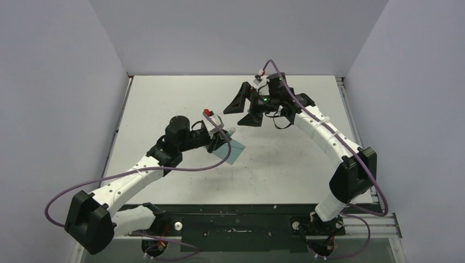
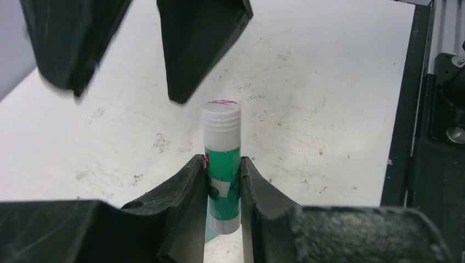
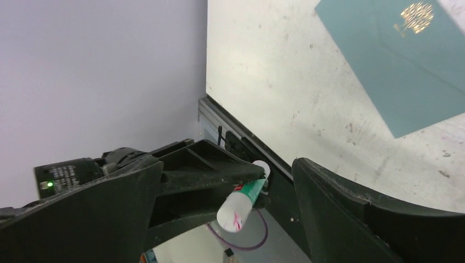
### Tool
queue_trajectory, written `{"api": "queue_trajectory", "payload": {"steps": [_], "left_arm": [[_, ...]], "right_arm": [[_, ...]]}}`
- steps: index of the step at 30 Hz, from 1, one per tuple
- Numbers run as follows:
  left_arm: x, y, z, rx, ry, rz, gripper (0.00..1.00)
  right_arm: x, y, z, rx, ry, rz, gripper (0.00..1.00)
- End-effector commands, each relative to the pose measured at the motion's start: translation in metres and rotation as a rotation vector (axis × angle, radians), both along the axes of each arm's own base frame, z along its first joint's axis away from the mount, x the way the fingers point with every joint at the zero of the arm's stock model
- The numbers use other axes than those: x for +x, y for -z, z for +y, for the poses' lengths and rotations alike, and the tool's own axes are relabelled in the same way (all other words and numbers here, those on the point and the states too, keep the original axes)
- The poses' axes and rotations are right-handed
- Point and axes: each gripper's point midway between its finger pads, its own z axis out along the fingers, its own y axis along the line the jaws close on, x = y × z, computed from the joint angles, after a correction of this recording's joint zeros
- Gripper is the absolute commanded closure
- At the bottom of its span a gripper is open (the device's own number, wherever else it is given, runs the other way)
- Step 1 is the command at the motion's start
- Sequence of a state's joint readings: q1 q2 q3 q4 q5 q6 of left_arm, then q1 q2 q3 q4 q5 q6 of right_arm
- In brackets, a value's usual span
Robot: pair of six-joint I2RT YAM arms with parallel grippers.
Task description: Place the letter into the envelope and seal it
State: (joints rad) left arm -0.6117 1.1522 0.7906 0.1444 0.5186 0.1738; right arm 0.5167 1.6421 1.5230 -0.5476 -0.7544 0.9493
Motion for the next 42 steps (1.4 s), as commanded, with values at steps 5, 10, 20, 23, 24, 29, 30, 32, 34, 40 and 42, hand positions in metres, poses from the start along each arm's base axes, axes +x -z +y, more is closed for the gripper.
{"api": "queue_trajectory", "payload": {"steps": [5, 10, 20, 23, 24, 29, 30, 32, 34, 40, 42], "left_arm": [[0.01, 0.004, 0.026, -0.275, -0.369, 0.38, 1.0], [0.01, 0.082, 0.068, -0.263, -0.829, 0.799, 1.0], [0.004, 0.158, 0.125, -0.378, -1.353, 1.082, 1.0], [0.013, 0.173, 0.124, -0.347, -1.418, 1.097, 1.0], [0.016, 0.177, 0.123, -0.335, -1.439, 1.099, 1.0], [0.017, 0.194, 0.121, -0.257, -1.532, 1.126, 1.0], [0.017, 0.196, 0.119, -0.249, -1.538, 1.128, 0.97], [0.016, 0.201, 0.116, -0.24, -1.543, 1.145, 0.89], [0.015, 0.205, 0.113, -0.23, -1.545, 1.163, 0.81], [0.012, 0.217, 0.106, -0.17, -1.532, 1.21, 0.73], [0.011, 0.22, 0.103, -0.141, -1.521, 1.217, 0.71]], "right_arm": [[0.037, -0.02, -0.076, -0.059, 0.314, -0.195, 0.06], [0.036, 0.024, -0.113, -0.283, 0.437, -0.213, 0.07], [0.025, 0.068, -0.134, -0.453, 0.47, -0.206, 0.05], [0.02, 0.073, -0.135, -0.443, 0.467, -0.2, 0.03], [0.019, 0.075, -0.136, -0.442, 0.469, -0.2, 0.03], [0.015, 0.078, -0.142, -0.451, 0.471, -0.197, 0.02], [0.015, 0.079, -0.143, -0.453, 0.47, -0.195, 0.02], [0.014, 0.08, -0.144, -0.455, 0.466, -0.194, 0.02], [0.013, 0.081, -0.144, -0.454, 0.461, -0.189, 0.02], [0.009, 0.084, -0.146, -0.456, 0.455, -0.176, 0.02], [0.008, 0.084, -0.147, -0.458, 0.451, -0.174, 0.01]]}}
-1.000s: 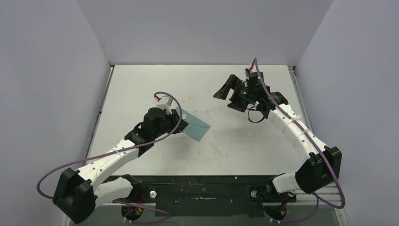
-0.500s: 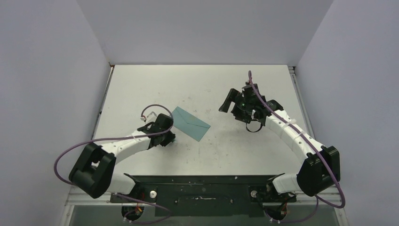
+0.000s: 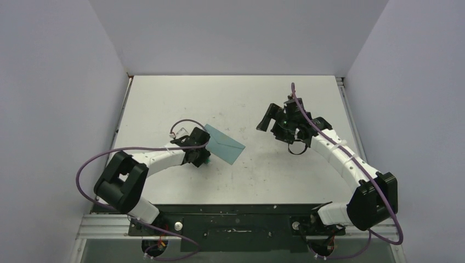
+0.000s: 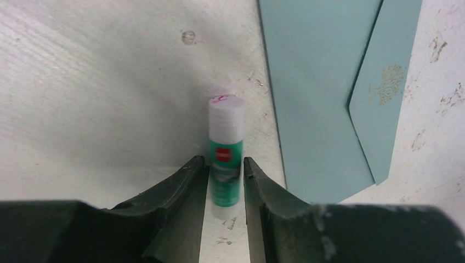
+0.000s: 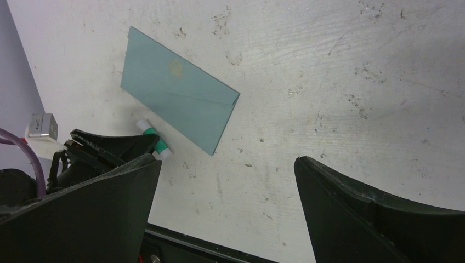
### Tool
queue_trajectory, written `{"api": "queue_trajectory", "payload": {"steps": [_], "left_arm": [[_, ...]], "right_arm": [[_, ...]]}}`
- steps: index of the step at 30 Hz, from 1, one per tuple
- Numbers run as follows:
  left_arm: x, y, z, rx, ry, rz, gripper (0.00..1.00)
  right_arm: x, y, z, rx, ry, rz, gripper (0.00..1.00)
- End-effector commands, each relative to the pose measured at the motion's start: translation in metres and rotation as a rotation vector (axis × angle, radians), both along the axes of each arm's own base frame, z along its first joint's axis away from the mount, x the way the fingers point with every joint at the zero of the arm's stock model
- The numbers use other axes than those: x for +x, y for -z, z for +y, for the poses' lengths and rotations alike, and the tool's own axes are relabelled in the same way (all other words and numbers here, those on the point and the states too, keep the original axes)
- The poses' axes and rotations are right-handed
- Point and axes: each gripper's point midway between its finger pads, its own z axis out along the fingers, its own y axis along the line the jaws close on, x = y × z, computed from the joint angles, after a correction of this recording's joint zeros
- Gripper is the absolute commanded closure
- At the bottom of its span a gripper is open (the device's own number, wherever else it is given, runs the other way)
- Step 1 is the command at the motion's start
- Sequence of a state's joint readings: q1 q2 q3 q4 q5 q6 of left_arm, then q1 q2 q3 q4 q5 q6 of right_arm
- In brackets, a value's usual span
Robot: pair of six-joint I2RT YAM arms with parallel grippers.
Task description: Place the letter into the envelope and seal it
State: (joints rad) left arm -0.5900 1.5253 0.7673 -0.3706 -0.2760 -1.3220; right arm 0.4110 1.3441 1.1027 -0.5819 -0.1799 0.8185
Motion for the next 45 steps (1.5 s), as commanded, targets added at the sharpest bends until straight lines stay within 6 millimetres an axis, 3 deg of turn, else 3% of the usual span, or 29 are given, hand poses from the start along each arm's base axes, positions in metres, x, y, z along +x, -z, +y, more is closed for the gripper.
{"api": "queue_trajectory", "payload": {"steps": [1, 5, 9, 13, 14, 15, 23, 31, 39, 45], "left_arm": [[-0.001, 0.004, -0.008, 0.002, 0.028, 0.045, 0.7], [0.002, -0.001, -0.011, -0.011, 0.033, 0.03, 0.59], [0.006, -0.013, -0.013, -0.018, 0.042, -0.005, 0.43], [0.011, -0.037, -0.011, -0.001, 0.066, -0.064, 0.26], [0.012, -0.045, -0.01, 0.007, 0.071, -0.081, 0.21], [0.013, -0.052, -0.008, 0.017, 0.082, -0.1, 0.02], [-0.004, -0.125, 0.044, 0.158, 0.083, -0.228, 0.04], [-0.056, -0.241, 0.123, 0.316, 0.057, -0.42, 0.04], [-0.123, -0.332, 0.194, 0.39, 0.002, -0.618, 0.04], [-0.148, -0.352, 0.214, 0.397, 0.004, -0.661, 0.04]], "right_arm": [[-0.001, -0.016, -0.005, 0.005, -0.01, -0.057, 0.01], [-0.003, -0.021, -0.007, -0.008, -0.026, -0.061, 0.0], [-0.005, -0.025, -0.009, -0.025, -0.048, -0.068, 0.0], [-0.008, -0.029, -0.011, -0.05, -0.075, -0.067, 0.1], [-0.008, -0.033, -0.012, -0.06, -0.081, -0.075, 0.1], [-0.007, -0.035, -0.015, -0.079, -0.082, -0.082, 0.1], [-0.007, -0.041, -0.079, -0.387, 0.091, -0.037, 0.1], [-0.016, -0.086, -0.125, -0.552, 0.213, -0.11, 0.1], [-0.023, -0.144, -0.123, -0.511, 0.191, -0.183, 0.1], [-0.03, -0.165, -0.123, -0.472, 0.19, -0.245, 0.1]]}}
